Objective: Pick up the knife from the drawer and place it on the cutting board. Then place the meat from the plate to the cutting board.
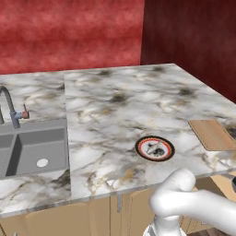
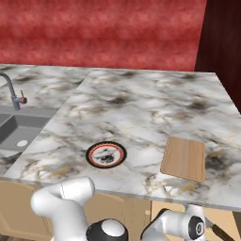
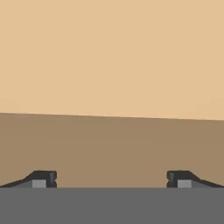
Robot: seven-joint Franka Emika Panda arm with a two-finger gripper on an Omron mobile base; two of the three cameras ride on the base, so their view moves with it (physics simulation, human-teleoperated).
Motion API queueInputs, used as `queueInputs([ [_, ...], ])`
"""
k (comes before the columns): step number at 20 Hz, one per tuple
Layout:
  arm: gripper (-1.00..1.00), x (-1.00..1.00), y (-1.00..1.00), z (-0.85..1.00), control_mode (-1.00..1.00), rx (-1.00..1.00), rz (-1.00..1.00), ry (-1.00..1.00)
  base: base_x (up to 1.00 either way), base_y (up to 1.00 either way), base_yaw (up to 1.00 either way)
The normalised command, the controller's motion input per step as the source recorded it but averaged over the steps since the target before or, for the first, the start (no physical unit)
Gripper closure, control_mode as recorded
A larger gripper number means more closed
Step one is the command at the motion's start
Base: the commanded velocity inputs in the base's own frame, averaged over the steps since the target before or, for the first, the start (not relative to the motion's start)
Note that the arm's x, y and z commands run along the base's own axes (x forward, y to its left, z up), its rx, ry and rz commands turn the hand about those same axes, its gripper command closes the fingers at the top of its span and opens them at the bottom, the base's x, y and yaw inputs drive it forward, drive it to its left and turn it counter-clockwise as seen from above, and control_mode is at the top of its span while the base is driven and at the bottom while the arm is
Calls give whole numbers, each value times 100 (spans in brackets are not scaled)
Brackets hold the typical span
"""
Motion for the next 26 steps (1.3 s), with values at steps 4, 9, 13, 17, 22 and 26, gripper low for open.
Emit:
queueInputs([
  [4, -100, -54, -69, -10, -100, 4, -8, 17, 0, 0, 0],
  [9, -100, -60, -77, 0, -100, 12, -9, 13, 0, 0, 0],
  [13, -100, -58, -76, -3, -100, 12, -8, 15, 0, 0, 0],
  [17, -100, -53, -61, -13, -100, 10, -7, 16, 0, 0, 0],
  [22, -100, -21, -17, 13, -100, 16, -3, 1, 0, 0, 0],
  [26, -100, 1, 14, 33, -100, 14, 0, -11, 0, 0, 0],
])
